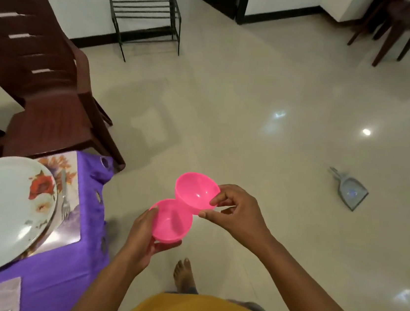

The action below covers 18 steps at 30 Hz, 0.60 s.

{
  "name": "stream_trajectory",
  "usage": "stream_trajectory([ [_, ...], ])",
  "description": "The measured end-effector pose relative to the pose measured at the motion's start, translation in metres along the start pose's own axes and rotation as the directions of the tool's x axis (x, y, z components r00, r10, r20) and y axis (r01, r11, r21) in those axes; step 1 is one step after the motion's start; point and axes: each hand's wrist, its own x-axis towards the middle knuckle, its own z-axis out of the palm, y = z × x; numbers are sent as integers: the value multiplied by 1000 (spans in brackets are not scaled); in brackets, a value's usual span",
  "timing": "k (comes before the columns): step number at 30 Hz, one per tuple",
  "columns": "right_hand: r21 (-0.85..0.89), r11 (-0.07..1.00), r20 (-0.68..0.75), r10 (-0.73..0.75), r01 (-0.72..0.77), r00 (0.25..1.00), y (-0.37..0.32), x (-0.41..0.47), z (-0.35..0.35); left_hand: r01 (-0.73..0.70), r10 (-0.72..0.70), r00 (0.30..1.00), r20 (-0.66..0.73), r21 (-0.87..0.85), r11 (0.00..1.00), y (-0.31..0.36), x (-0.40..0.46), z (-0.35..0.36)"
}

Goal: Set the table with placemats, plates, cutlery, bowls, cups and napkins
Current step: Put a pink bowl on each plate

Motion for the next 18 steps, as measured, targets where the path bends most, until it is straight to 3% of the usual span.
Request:
stream_trajectory([
  [4,-1,1000,29,-26,26,999,-10,55,-6,-26,28,999,-37,57,998,35,22,12],
  [9,41,998,111,-61,57,992,-15,132,-7,-90,112,975,-194,116,989,73,57,24],
  [18,74,986,406,-167,150,898,-38,290,1,-145,132,881,-454,6,989,129,110,57],
])
